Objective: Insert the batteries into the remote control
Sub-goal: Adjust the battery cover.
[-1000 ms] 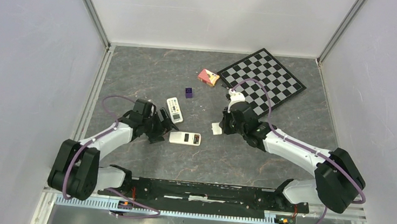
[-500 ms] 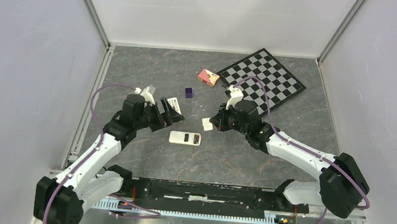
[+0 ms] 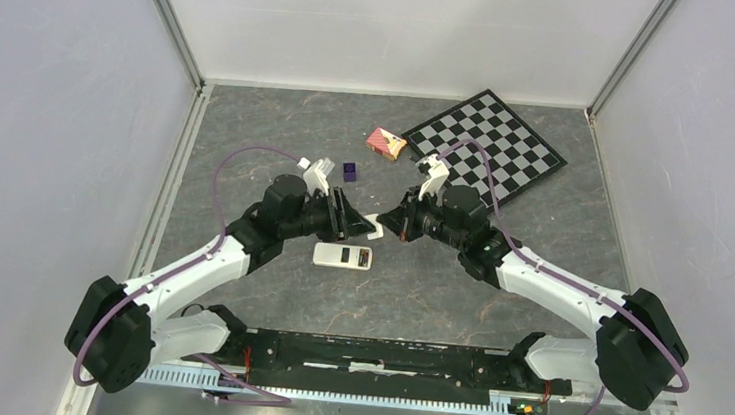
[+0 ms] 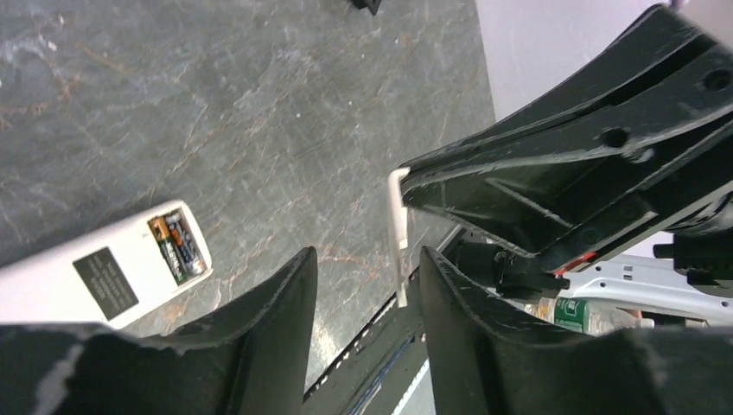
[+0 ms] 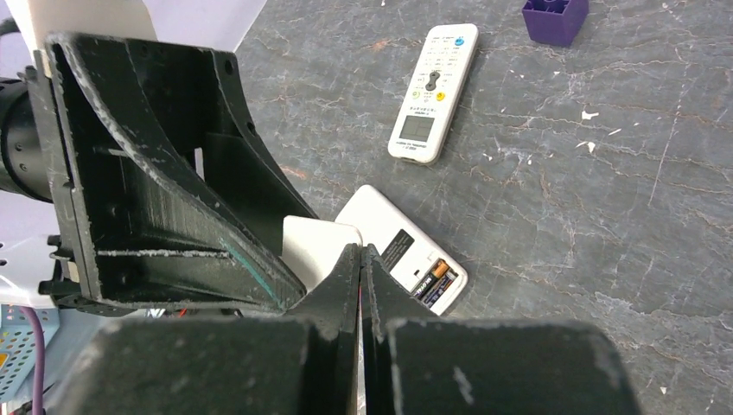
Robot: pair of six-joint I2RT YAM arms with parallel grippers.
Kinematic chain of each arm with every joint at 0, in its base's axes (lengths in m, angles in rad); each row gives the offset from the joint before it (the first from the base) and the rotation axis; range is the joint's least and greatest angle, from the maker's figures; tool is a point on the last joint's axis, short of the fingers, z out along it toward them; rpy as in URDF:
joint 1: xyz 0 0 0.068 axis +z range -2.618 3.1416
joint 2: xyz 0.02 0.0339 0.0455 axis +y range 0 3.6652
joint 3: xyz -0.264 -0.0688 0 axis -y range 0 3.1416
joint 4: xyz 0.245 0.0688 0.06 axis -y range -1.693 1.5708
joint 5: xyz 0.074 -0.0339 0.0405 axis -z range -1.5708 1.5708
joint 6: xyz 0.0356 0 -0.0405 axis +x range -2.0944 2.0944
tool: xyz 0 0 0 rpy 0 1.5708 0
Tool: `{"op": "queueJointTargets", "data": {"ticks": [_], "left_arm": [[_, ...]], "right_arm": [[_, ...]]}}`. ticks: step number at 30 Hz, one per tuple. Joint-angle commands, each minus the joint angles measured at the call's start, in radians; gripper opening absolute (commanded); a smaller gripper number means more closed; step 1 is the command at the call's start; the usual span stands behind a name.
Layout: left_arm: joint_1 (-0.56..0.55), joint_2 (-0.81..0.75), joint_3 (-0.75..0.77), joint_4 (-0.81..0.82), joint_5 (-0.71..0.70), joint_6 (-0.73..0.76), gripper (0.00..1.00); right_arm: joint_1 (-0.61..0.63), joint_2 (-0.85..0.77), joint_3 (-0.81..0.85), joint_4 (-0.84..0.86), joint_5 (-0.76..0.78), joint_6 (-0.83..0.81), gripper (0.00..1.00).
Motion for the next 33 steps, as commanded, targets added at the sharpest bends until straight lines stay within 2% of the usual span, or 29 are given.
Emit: {"op": "queueJointTargets", "data": {"ticks": [1, 10, 12, 13, 16, 18, 21, 26, 27, 31, 33], "left_arm": [[-0.003, -0.004, 0.048, 0.094, -0.021, 0.007, 0.47], [-0.012, 0.051, 0.034, 0.16, 0.036, -0.027, 0.04], [-0.013, 0.047, 0.039, 0.157, 0.041, 0.001, 0.02], [-0.012, 0.042, 0.043, 0.157, 0.042, 0.023, 0.02], [-0.012, 0.019, 0.054, 0.158, 0.011, 0.137, 0.02], [-0.012, 0.008, 0.065, 0.159, -0.032, 0.248, 0.02], [-0.013, 0.009, 0.088, 0.18, -0.081, 0.431, 0.02], [-0.029, -0.01, -0.007, 0.549, -0.031, 0.779, 0.02], [-0.032, -0.009, -0.012, 0.608, -0.029, 0.827, 0.02], [-0.055, 0.021, -0.006, 0.745, 0.029, 1.208, 0.02], [-0.058, 0.048, 0.017, 0.753, 0.111, 1.397, 0.02]], "right_arm": [[-0.003, -0.013, 0.034, 0.003, -0.017, 0.013, 0.0], [-0.003, 0.015, 0.066, -0.001, -0.015, 0.024, 0.0], [-0.005, 0.02, 0.082, -0.011, -0.009, 0.029, 0.0], [-0.005, 0.022, 0.094, -0.025, -0.003, 0.033, 0.07], [-0.016, 0.002, 0.118, -0.098, 0.032, 0.045, 0.58], [-0.036, -0.039, 0.118, -0.132, 0.049, 0.06, 0.74], [-0.072, -0.099, 0.128, -0.186, 0.046, 0.096, 0.77], [-0.129, -0.156, 0.17, -0.247, 0.011, 0.265, 0.75], [-0.132, -0.167, 0.165, -0.228, 0.007, 0.316, 0.74], [-0.133, -0.202, 0.102, -0.036, -0.016, 0.551, 0.72], [-0.133, -0.199, 0.081, 0.063, -0.03, 0.649, 0.72]]}}
